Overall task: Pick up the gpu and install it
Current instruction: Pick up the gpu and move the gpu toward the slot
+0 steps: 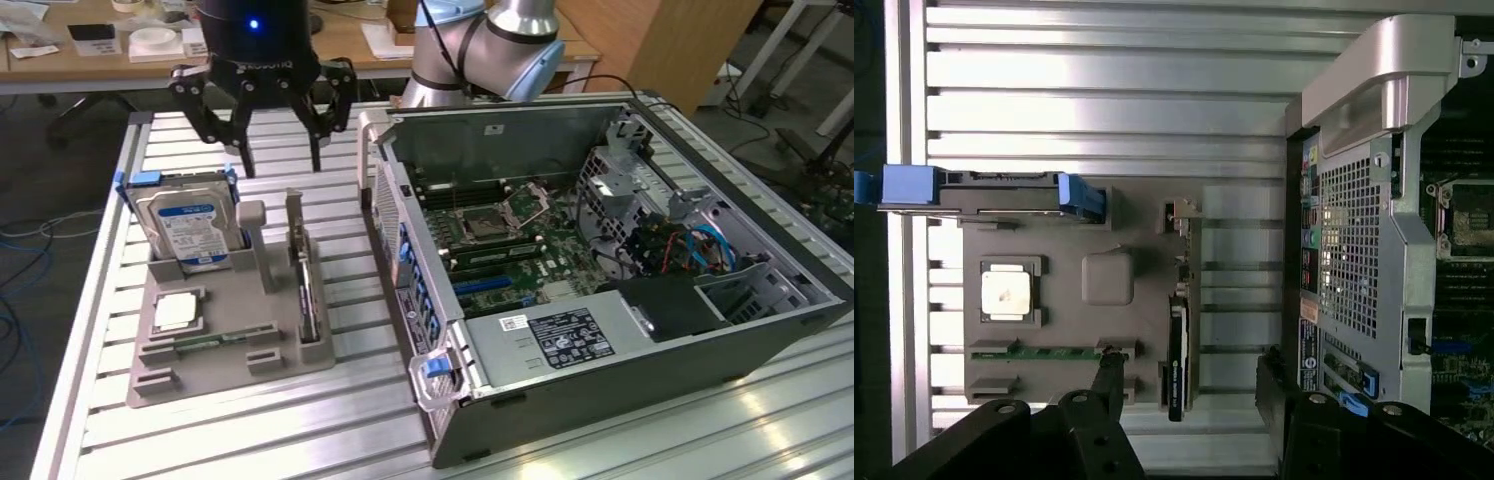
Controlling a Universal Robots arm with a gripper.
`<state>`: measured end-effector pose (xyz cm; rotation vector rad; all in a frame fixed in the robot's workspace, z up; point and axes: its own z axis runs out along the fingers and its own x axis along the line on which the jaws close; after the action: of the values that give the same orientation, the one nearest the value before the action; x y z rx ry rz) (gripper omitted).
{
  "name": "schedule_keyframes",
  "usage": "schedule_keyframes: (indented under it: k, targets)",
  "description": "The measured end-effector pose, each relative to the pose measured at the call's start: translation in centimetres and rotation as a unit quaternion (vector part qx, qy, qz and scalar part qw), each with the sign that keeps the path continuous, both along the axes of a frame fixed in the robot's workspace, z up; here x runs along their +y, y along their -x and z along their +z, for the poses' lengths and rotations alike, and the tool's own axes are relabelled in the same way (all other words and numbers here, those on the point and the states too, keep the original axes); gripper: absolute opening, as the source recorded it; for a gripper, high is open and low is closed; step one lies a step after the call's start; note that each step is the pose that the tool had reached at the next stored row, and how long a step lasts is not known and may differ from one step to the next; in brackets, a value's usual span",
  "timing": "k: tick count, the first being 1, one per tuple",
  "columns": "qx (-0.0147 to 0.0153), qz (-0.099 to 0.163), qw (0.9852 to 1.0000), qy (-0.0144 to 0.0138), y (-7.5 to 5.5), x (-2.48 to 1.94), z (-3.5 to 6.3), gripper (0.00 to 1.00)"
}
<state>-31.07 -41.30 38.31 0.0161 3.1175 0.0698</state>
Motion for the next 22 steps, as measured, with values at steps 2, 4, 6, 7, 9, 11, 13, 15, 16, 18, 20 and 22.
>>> schedule_keyframes:
  k: [2, 4, 6, 7, 9, 11, 13, 15, 16, 18, 20, 22]
  targets:
    - [0.0, 0.001, 1.0, 0.0, 0.0, -0.08, -0.37, 0.65]
    - [0.0, 0.002, 1.0, 0.0, 0.0, -0.19, -0.65, 0.65]
    - [-0.0001, 0.002, 1.0, 0.0, 0.0, -0.32, -0.86, 0.65]
    - [0.0, 0.002, 1.0, 0.0, 0.0, -0.38, -0.98, 0.65]
    - [0.0, 0.002, 1.0, 0.0, 0.0, -0.49, -1.27, 0.65]
    - [0.0, 0.002, 1.0, 0.0001, 0.0, -0.59, -1.55, 0.65]
    - [0.0, 0.002, 1.0, 0.0001, 0.0, -0.69, -1.83, 0.65]
    - [0.0, 0.002, 1.0, 0.0001, 0.0, -0.84, -2.06, 0.65]
    - [0.0, 0.002, 1.0, 0.0001, 0.0, -0.91, -2.16, 0.65]
    - [0.0, 0.002, 1.0, 0.0, 0.0, -1.05, -2.39, 0.65]
    - [0.0, 0.002, 1.0, 0.0001, 0.0, -1.2, -2.6, 0.65]
    - [0.0, 0.002, 1.0, 0.0, 0.0, -1.31, -2.78, 0.65]
